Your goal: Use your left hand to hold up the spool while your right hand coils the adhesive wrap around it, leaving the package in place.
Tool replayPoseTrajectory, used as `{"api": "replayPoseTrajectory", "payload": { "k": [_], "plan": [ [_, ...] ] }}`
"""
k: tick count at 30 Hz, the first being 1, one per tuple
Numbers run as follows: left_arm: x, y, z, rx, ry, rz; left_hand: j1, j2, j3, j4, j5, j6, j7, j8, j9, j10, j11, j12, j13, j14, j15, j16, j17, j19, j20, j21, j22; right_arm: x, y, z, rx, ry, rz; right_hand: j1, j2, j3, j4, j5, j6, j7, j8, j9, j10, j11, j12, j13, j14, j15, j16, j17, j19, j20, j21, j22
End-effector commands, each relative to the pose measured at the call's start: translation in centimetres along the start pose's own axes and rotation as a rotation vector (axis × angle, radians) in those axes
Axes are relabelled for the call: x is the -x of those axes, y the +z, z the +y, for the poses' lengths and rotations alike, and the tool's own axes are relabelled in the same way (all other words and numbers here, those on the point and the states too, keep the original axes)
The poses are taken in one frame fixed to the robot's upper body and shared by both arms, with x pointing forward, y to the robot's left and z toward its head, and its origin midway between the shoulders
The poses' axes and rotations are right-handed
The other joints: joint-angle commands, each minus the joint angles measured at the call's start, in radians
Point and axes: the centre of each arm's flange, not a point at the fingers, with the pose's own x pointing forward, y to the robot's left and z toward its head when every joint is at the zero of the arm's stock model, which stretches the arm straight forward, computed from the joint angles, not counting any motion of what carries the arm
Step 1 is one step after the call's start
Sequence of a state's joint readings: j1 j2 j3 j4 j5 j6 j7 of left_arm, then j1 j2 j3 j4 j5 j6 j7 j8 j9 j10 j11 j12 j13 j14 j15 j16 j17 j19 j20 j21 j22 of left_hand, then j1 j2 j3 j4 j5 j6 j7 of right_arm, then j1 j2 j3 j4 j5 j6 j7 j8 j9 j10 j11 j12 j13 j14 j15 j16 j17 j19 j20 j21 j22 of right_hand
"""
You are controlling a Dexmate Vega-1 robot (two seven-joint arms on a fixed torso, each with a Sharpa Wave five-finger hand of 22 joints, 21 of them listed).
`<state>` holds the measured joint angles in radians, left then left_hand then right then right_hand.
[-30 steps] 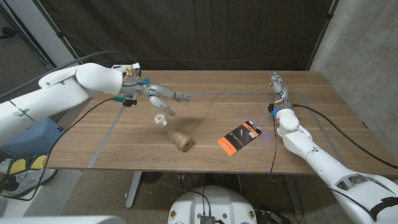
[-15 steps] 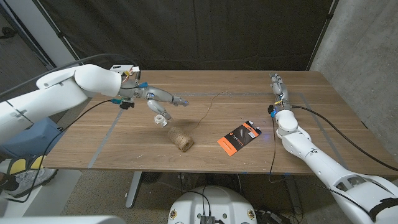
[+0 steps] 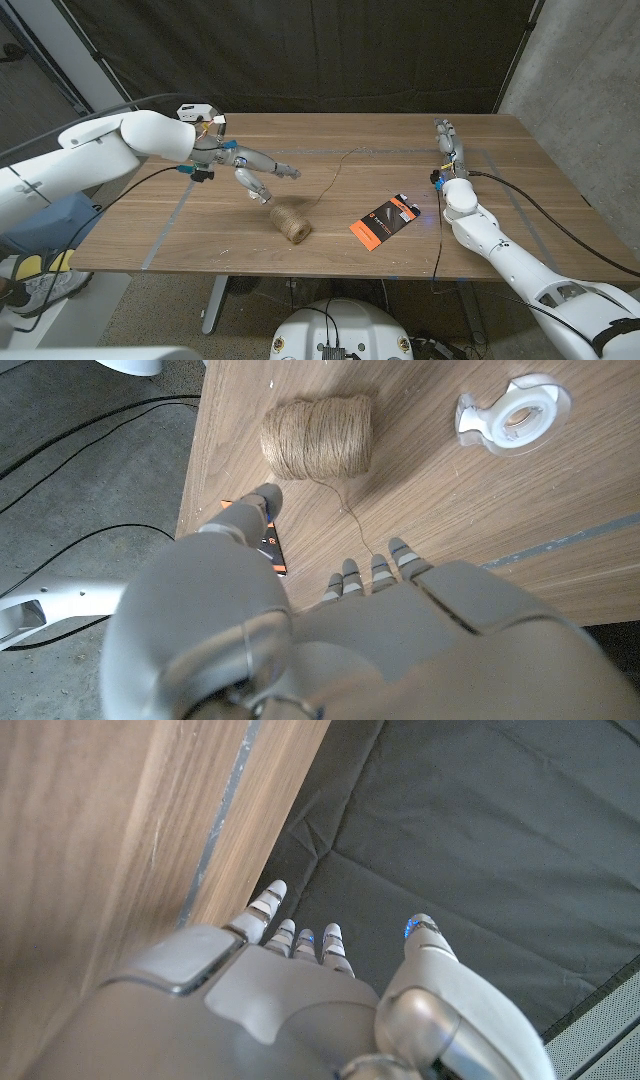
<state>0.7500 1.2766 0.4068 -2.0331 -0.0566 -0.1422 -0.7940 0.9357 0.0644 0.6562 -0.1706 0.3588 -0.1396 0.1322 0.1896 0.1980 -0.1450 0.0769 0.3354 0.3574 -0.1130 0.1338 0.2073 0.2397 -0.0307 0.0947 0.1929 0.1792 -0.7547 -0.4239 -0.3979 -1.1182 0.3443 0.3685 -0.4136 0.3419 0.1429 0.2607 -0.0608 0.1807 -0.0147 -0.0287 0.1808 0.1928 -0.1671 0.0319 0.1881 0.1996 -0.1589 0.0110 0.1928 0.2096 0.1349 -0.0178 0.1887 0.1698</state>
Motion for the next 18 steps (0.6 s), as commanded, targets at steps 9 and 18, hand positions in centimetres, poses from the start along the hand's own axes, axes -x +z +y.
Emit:
{"api": "replayPoseTrajectory", "payload": {
  "k": [9,18],
  "plan": [
    [-0.01,0.50,-0.64,-0.053,-0.010,0.005,0.017,0.002,0.008,0.002,0.000,-0.001,0.007,0.005,0.004,-0.008,0.001,0.014,0.011,0.002,0.000,0.007,0.006,0.002,0.008,0.007,0.006,0.90,-0.17,-0.63,0.020,-0.035,-0.001,-0.008,0.000,0.003,-0.004,-0.001,-0.009,-0.005,0.005,0.005,-0.029,0.004,-0.001,0.003,-0.014,0.007,0.001,-0.001,-0.010,0.002,0.000,0.005],
    [-0.14,0.70,-1.16,-0.069,-0.023,0.010,0.022,0.003,0.008,0.002,0.000,0.005,0.007,0.008,0.005,-0.005,0.001,0.023,0.017,0.007,-0.001,0.010,0.008,0.005,0.008,0.009,0.006,1.39,-0.17,-0.72,0.023,-0.042,-0.007,-0.009,0.000,0.002,-0.004,-0.001,-0.009,-0.005,0.006,0.005,-0.031,0.006,0.001,0.003,-0.016,0.006,0.002,-0.001,-0.011,0.003,0.000,0.005]
  ]
}}
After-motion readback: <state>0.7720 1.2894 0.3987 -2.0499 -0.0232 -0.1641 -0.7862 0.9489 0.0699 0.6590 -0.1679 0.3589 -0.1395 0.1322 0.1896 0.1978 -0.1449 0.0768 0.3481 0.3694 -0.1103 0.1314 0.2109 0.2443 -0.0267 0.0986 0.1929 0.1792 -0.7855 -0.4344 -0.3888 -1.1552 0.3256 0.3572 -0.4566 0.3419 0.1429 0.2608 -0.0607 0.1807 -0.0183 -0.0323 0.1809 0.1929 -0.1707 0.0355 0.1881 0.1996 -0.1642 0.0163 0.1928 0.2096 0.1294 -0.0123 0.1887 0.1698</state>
